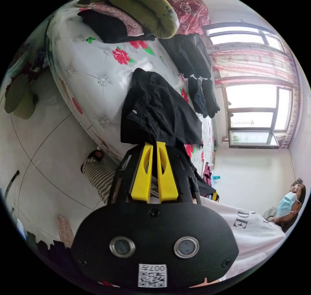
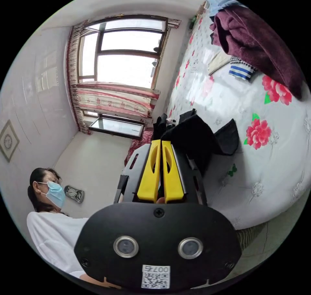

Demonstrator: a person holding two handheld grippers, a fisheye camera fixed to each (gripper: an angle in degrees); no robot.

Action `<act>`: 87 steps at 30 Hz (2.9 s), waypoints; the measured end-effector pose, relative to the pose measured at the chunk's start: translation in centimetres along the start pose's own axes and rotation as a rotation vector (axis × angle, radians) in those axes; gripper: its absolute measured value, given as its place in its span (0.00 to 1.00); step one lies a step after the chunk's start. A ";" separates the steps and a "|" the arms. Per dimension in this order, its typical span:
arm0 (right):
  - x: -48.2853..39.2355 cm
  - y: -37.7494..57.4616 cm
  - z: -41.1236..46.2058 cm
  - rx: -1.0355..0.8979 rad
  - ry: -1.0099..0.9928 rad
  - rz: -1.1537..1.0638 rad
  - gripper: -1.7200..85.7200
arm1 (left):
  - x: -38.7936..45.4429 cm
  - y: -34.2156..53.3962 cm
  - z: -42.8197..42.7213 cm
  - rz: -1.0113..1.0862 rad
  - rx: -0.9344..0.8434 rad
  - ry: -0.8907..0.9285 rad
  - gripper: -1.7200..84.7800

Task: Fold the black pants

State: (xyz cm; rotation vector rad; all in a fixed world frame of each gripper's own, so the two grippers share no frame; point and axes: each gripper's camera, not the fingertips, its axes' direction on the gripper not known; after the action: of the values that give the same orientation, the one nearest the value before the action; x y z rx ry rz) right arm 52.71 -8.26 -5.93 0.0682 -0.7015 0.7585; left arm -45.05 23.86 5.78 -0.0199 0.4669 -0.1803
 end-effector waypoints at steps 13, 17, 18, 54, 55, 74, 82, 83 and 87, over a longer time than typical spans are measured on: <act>-6.2 -1.3 5.3 0.115 -0.060 -0.148 0.02 | 5.3 -0.5 -1.0 -0.111 0.120 0.049 0.01; -9.7 -3.8 11.2 0.081 -0.022 -0.215 0.02 | 9.0 -4.0 0.5 -0.042 0.119 -0.010 0.01; -10.2 -4.5 12.4 0.071 -0.018 -0.225 0.02 | 9.9 -5.3 1.3 -0.033 0.129 -0.010 0.01; -8.2 12.4 63.5 -1.246 0.313 -0.817 0.05 | 24.9 -16.4 26.6 0.391 -0.025 -0.877 0.09; -8.3 12.8 64.4 -1.253 0.321 -0.847 0.05 | 25.4 -16.5 26.9 0.400 -0.035 -0.888 0.09; -8.8 14.4 71.1 -1.344 0.246 -0.770 0.03 | 30.5 -15.3 29.8 0.507 -0.038 -0.968 0.08; -9.8 12.6 67.2 -1.333 0.199 -0.817 0.02 | 31.4 -15.4 30.0 0.530 -0.042 -0.955 0.08; -9.4 12.5 67.5 -1.333 0.238 -0.792 0.02 | 31.5 -15.3 30.1 0.530 -0.038 -0.957 0.08; -8.6 12.0 68.6 -1.315 0.254 -0.695 0.04 | 32.5 -14.9 30.8 0.558 -0.045 -0.999 0.07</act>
State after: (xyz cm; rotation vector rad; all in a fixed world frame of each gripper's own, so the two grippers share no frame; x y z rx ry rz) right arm 2.18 -25.24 39.65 -0.9225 -0.7497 -0.4414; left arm -5.21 2.78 19.72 -0.0205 -0.5283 0.3873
